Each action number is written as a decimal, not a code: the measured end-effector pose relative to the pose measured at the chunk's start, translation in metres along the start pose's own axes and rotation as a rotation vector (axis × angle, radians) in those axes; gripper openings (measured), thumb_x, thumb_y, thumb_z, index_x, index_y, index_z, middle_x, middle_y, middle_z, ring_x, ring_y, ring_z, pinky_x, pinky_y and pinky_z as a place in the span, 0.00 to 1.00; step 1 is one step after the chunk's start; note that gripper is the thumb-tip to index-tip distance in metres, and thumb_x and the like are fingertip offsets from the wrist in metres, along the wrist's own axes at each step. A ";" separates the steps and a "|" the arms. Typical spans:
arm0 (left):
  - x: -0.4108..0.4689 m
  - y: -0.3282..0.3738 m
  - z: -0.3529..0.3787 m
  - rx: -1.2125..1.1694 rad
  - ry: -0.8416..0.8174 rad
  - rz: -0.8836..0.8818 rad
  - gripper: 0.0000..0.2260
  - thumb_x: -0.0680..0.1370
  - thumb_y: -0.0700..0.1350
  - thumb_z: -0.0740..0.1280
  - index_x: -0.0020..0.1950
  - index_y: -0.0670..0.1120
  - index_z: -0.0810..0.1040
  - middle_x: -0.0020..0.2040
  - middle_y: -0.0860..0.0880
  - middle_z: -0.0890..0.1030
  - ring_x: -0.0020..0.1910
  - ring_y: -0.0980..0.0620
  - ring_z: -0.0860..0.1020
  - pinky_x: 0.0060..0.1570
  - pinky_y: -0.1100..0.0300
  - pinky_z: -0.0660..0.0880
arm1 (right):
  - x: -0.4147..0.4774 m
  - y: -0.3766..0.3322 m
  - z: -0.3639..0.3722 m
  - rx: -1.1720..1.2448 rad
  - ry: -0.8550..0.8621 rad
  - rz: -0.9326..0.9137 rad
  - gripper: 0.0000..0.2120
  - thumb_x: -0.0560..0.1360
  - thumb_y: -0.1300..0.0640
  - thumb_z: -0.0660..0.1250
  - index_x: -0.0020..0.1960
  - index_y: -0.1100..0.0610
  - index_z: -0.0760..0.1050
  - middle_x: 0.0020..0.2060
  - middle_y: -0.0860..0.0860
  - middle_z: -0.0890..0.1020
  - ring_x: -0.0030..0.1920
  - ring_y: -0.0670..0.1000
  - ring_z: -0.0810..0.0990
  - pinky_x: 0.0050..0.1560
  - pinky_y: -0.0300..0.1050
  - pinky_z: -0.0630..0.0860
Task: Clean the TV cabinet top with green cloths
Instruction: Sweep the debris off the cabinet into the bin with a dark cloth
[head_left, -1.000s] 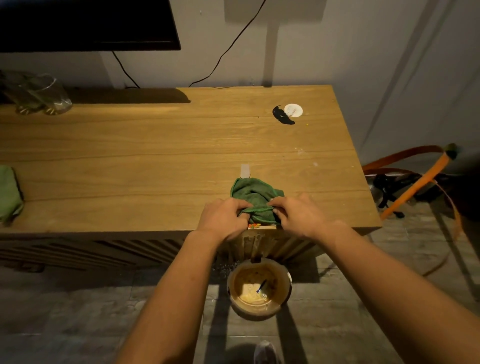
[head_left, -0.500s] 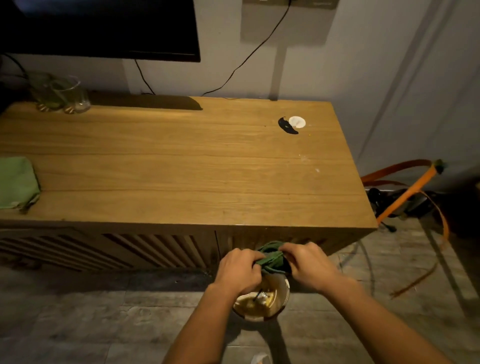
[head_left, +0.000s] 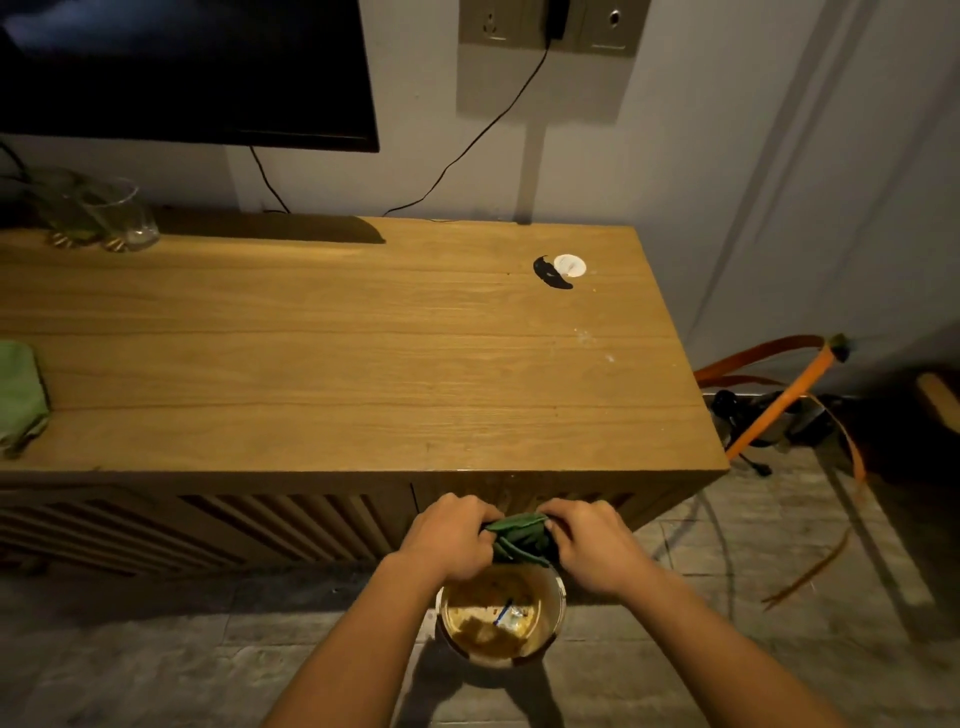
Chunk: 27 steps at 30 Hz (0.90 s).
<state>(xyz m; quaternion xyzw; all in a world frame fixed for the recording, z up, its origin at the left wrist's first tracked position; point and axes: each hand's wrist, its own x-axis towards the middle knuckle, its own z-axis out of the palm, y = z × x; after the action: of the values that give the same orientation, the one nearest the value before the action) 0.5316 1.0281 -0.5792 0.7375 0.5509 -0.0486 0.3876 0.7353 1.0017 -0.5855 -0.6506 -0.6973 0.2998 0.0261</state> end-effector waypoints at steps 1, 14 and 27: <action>-0.001 0.005 -0.012 0.002 -0.016 0.017 0.14 0.77 0.49 0.61 0.60 0.60 0.79 0.48 0.51 0.81 0.48 0.49 0.78 0.49 0.49 0.79 | 0.003 -0.004 -0.012 0.000 -0.018 -0.002 0.12 0.79 0.50 0.60 0.59 0.44 0.77 0.50 0.44 0.84 0.52 0.46 0.80 0.52 0.43 0.77; 0.040 0.108 -0.172 0.011 0.135 0.121 0.13 0.78 0.44 0.62 0.58 0.54 0.82 0.51 0.50 0.83 0.51 0.51 0.78 0.48 0.57 0.76 | 0.064 -0.029 -0.206 -0.025 0.010 -0.087 0.12 0.80 0.55 0.60 0.51 0.52 0.82 0.44 0.52 0.84 0.46 0.53 0.79 0.48 0.51 0.78; 0.226 0.118 -0.258 0.003 0.463 -0.065 0.15 0.79 0.45 0.63 0.65 0.56 0.77 0.54 0.50 0.82 0.53 0.50 0.78 0.54 0.49 0.79 | 0.278 0.011 -0.280 0.033 0.131 -0.229 0.13 0.81 0.54 0.58 0.56 0.51 0.81 0.47 0.53 0.83 0.47 0.53 0.78 0.45 0.46 0.72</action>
<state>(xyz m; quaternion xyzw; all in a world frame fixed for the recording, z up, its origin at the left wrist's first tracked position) 0.6286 1.3535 -0.4517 0.7113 0.6486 0.1085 0.2483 0.8224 1.3656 -0.4597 -0.5845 -0.7587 0.2631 0.1166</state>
